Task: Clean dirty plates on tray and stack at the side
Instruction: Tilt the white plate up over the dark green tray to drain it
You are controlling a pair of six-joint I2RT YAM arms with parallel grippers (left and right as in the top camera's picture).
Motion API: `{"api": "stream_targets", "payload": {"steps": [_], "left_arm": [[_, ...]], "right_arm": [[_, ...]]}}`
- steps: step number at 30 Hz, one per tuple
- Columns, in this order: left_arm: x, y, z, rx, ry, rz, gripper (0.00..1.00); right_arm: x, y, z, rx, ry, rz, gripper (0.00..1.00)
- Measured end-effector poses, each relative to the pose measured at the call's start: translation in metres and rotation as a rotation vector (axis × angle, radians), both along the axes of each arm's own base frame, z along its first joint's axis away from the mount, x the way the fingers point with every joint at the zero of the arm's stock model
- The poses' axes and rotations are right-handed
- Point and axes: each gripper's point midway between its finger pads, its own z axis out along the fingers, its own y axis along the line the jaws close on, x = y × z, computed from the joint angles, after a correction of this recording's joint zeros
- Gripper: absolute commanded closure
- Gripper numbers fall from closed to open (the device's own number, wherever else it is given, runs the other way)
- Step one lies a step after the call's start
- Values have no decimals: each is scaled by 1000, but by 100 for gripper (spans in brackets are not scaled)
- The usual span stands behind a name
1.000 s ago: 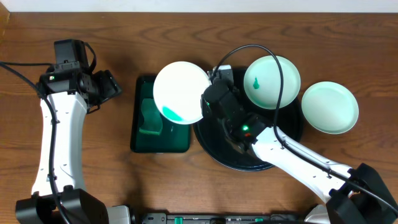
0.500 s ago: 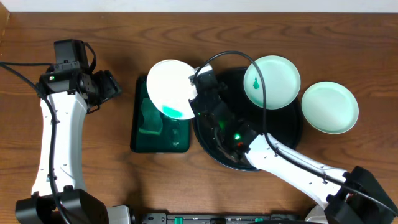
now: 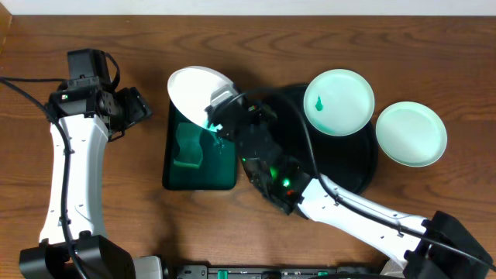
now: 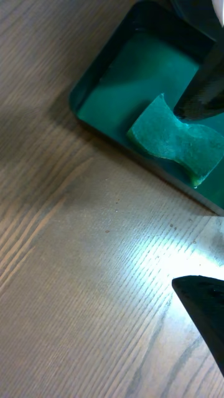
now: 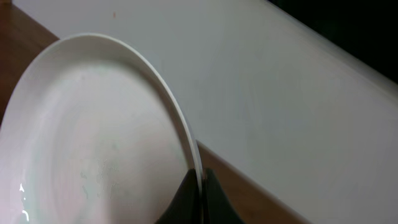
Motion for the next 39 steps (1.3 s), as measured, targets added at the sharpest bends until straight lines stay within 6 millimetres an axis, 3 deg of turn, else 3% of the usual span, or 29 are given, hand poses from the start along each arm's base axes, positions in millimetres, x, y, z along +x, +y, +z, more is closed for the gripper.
{"api": "stream_targets", "payload": {"steps": [11, 25, 39], "left_arm": [[0, 0, 0, 0, 0, 0, 20], [0, 0, 0, 0, 0, 0, 20], [0, 0, 0, 0, 0, 0, 20]], "right_arm": [[-13, 14, 22, -198, -160, 45, 99], [-14, 14, 37, -229, -231, 38, 99], [-14, 14, 39, -256, -246, 37, 99]]}}
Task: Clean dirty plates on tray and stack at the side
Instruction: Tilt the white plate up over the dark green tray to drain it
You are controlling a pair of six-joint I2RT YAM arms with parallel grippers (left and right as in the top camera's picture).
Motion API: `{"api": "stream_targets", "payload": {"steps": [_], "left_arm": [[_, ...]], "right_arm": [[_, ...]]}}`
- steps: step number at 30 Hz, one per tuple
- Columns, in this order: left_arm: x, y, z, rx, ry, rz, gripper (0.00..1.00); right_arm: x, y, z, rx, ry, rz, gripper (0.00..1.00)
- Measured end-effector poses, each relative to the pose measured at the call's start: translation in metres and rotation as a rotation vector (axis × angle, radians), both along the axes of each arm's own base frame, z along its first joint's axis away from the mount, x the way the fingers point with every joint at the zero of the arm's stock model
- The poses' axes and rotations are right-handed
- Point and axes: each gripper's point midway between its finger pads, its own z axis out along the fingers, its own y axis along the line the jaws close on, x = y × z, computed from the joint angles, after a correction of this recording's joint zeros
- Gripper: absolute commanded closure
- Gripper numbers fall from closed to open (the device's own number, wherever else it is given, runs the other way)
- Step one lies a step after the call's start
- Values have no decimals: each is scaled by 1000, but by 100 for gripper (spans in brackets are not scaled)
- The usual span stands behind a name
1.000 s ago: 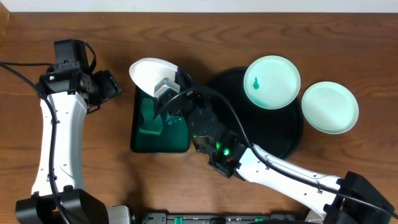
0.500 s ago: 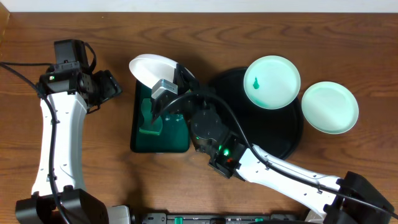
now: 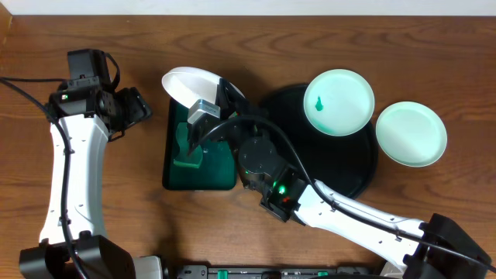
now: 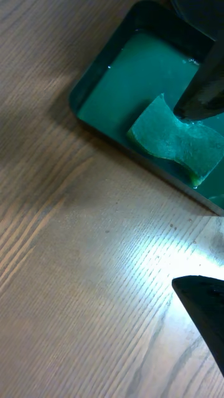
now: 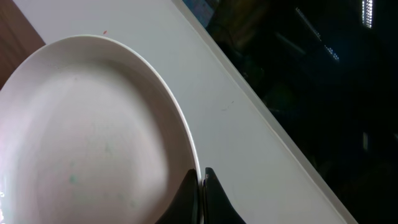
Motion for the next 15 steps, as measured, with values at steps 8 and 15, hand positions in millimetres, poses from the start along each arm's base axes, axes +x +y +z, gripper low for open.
{"api": "stream_targets", "payload": {"steps": [8, 15], "left_arm": [[0, 0, 0, 0, 0, 0, 20], [0, 0, 0, 0, 0, 0, 20]], "right_arm": [[0, 0, 2, 4, -5, 0, 99], [0, 0, 2, 5, -5, 0, 99]]}}
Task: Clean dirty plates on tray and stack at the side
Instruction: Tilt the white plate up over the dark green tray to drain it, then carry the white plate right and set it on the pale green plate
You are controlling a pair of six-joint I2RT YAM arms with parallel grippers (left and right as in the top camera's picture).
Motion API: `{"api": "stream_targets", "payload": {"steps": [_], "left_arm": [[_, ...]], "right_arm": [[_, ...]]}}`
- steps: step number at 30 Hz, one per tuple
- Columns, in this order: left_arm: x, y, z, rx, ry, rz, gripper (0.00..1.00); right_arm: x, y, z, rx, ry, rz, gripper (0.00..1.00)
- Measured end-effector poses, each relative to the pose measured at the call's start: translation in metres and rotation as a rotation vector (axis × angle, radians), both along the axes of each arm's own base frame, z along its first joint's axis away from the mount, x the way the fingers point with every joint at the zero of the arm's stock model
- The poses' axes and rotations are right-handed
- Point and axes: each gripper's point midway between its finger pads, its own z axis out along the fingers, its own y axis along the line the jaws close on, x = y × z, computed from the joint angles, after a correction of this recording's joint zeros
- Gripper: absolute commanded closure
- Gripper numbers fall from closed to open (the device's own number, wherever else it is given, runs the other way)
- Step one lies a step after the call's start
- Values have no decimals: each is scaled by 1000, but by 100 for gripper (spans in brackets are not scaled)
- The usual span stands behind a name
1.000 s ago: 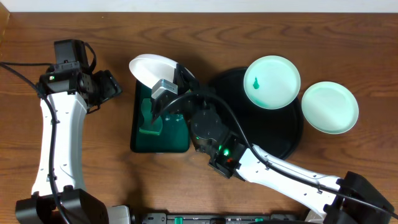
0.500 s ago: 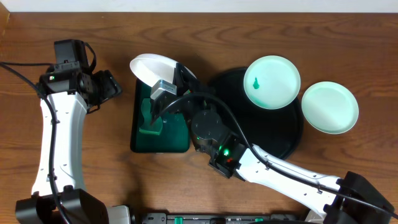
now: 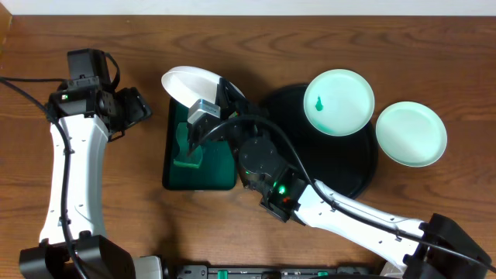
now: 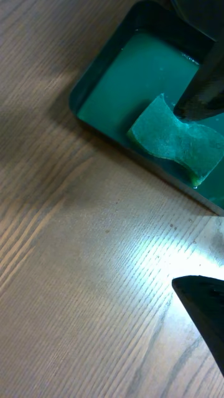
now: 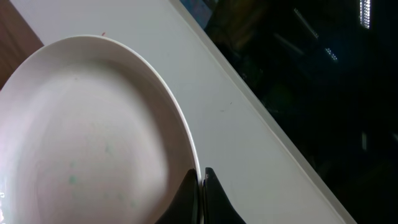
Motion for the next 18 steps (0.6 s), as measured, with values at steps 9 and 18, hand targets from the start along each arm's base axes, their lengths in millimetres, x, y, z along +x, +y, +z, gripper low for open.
{"api": "stream_targets", "payload": {"steps": [9, 18], "left_arm": [[0, 0, 0, 0, 0, 0, 20], [0, 0, 0, 0, 0, 0, 20]], "right_arm": [[1, -7, 12, 91, -17, -31, 99], [13, -28, -6, 298, 116, -130, 99]]}}
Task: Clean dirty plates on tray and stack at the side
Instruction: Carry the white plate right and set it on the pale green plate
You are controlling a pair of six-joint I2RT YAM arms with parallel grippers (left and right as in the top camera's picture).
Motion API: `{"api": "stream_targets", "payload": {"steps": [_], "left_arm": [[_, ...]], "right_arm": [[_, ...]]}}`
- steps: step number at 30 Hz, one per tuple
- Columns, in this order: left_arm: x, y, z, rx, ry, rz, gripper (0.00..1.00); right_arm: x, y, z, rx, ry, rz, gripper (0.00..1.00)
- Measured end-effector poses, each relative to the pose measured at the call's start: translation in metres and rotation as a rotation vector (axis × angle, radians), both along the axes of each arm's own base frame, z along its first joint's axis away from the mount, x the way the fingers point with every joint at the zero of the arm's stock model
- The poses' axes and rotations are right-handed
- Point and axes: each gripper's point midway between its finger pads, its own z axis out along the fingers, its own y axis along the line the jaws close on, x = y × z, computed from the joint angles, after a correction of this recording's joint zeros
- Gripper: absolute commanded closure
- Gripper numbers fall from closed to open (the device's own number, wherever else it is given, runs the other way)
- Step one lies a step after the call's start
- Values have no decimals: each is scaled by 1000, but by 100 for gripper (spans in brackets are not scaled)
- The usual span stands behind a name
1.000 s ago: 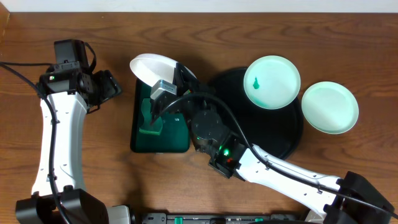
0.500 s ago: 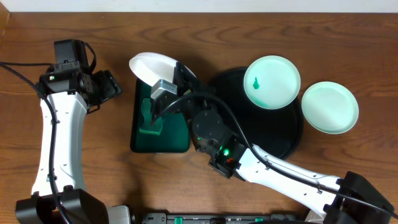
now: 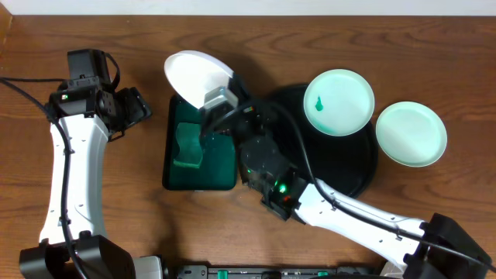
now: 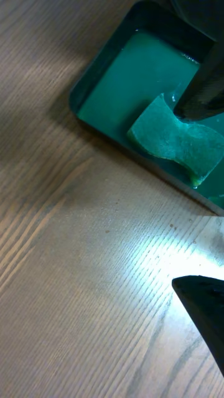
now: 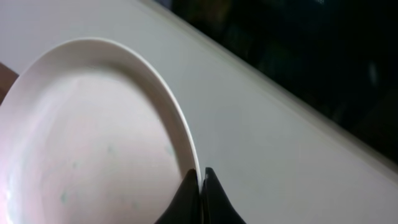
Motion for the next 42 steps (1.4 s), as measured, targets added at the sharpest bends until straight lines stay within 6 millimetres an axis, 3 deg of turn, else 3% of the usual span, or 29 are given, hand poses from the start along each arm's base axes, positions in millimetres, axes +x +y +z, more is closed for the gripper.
{"api": "stream_targets", "payload": {"steps": [5, 10, 14, 20, 26, 33, 36, 39, 42], "left_arm": [[0, 0, 0, 0, 0, 0, 20], [0, 0, 0, 0, 0, 0, 20], [0, 0, 0, 0, 0, 0, 20], [0, 0, 0, 0, 0, 0, 20], [0, 0, 0, 0, 0, 1, 20], [0, 0, 0, 0, -1, 0, 20], [0, 0, 0, 0, 0, 0, 20], [0, 0, 0, 0, 0, 0, 20], [0, 0, 0, 0, 0, 0, 20]], "right_arm": [[14, -16, -50, 81, 203, -32, 99], [27, -28, -72, 215, 341, -7, 99], [36, -61, -78, 312, 475, -2, 99], [43, -160, -61, 553, 636, -88, 99], [33, -256, -65, 755, 757, -206, 99], [7, -357, -86, 966, 831, -416, 99], [-12, -411, -96, 1046, 811, -577, 99], [-30, -450, -105, 1076, 780, -734, 99], [-40, -472, -109, 1063, 742, -850, 99]]}}
